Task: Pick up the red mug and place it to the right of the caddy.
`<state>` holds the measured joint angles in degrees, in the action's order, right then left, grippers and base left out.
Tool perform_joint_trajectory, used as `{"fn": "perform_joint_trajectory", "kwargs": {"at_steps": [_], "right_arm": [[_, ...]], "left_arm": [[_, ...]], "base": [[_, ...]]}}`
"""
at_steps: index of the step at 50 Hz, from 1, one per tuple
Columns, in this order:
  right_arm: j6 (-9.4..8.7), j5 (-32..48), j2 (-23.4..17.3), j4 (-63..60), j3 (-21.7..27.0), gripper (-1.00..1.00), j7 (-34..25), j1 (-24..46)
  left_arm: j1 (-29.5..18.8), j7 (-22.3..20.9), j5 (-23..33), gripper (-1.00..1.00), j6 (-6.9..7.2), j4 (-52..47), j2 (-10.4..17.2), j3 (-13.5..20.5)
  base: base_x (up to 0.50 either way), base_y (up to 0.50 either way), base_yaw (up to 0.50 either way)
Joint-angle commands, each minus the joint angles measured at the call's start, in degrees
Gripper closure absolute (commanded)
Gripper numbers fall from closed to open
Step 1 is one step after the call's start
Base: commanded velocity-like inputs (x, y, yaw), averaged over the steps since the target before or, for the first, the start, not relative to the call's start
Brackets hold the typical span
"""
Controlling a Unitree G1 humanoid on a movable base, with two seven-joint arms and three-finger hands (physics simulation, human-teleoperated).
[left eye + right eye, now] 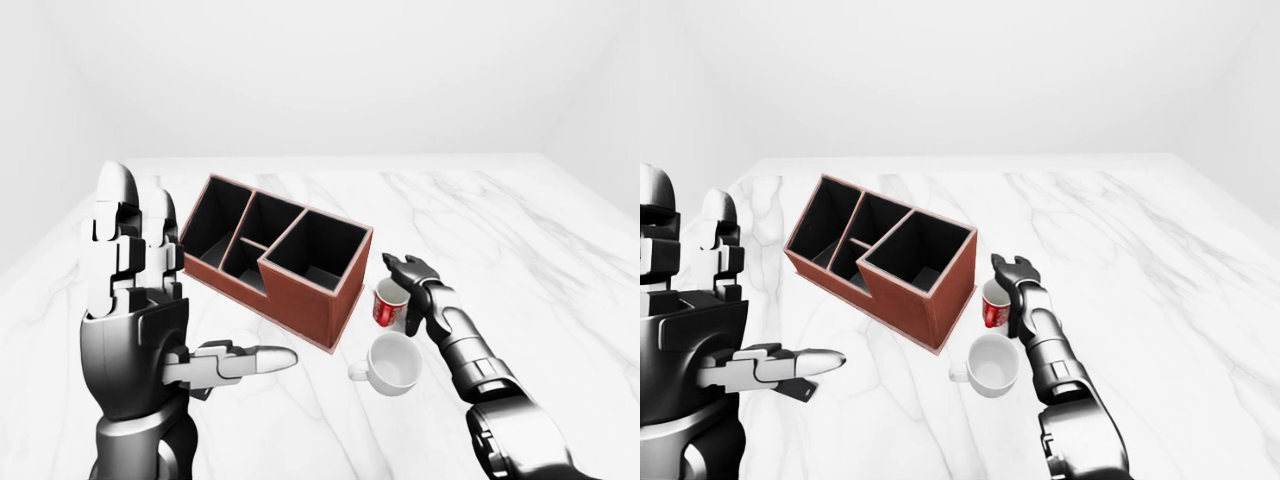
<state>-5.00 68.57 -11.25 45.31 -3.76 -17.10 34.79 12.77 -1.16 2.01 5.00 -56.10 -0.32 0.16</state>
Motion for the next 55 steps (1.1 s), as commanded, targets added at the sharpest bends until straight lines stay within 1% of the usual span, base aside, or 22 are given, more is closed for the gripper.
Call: {"fn": "perform_joint_trajectory", "kwargs": {"at_steps": [1,5,11,15,22,28,34,37,42,47,52,55], "right_arm": [[0.00,1.5,-1.2,1.1,0.1,-1.00,-2.0,0.0],[0.00,1.3,-2.0,0.3,0.8,-1.00,-2.9,0.5],[0.00,1.5,-3.0,-2.1,1.4,-1.00,-4.3,-0.4],[0.00,1.1,-4.2,-2.2,2.3,-1.00,-4.9,0.4],[0.00,0.0,-7.0,-4.9,4.2,-1.00,-8.1,1.7],[0.00,-1.5,-8.8,-9.6,6.0,-1.00,-12.4,2.2],[0.00,-8.7,-9.5,-18.6,9.5,-1.00,-19.5,4.3],[0.00,-10.6,-10.0,-25.0,9.6,-1.00,-22.7,3.1],[0.00,-12.9,-9.5,-32.1,10.3,-1.00,-22.9,1.6],[0.00,-17.8,-9.2,-41.4,12.1,-1.00,-22.9,2.2],[0.00,-20.3,-9.6,-50.1,12.3,-1.00,-22.9,1.1],[0.00,-21.9,-8.8,-56.5,12.8,-1.00,-22.9,0.3]], "left_arm": [[-1.2,1.0,0.4,-1.00,0.00,5.7,0.0,-1.3],[-1.4,1.0,0.2,-1.00,0.00,5.8,0.1,-1.1],[-1.1,1.0,0.3,-1.00,0.00,5.5,0.1,-1.2],[-1.2,1.0,0.4,-1.00,0.00,5.4,0.1,-1.4],[-1.3,1.0,0.3,-1.00,0.00,5.9,0.1,-1.1],[-1.2,1.0,0.3,-1.00,0.00,5.8,0.1,-1.2],[-1.2,0.8,0.1,-1.00,0.00,5.7,0.1,-0.8],[-1.2,0.8,0.0,-1.00,0.00,5.3,0.1,-0.8],[-1.2,0.9,0.2,-1.00,0.00,5.3,0.0,-0.9],[-1.2,0.7,-0.1,-1.00,0.00,4.5,0.0,-0.7],[-1.0,0.9,0.3,-1.00,0.00,4.8,0.1,-1.3],[-0.5,1.0,0.4,-1.00,0.00,4.9,0.1,-1.7]], "base": [[0.00,0.00,0.00],[0.00,0.00,0.00],[0.00,0.00,0.00],[0.00,0.00,0.00],[0.00,0.00,0.00],[0.00,0.00,0.00],[0.00,0.00,0.00],[0.00,0.00,0.00],[0.00,0.00,0.00],[0.00,0.00,0.00],[0.00,0.00,0.00],[0.00,0.00,0.00]]}}
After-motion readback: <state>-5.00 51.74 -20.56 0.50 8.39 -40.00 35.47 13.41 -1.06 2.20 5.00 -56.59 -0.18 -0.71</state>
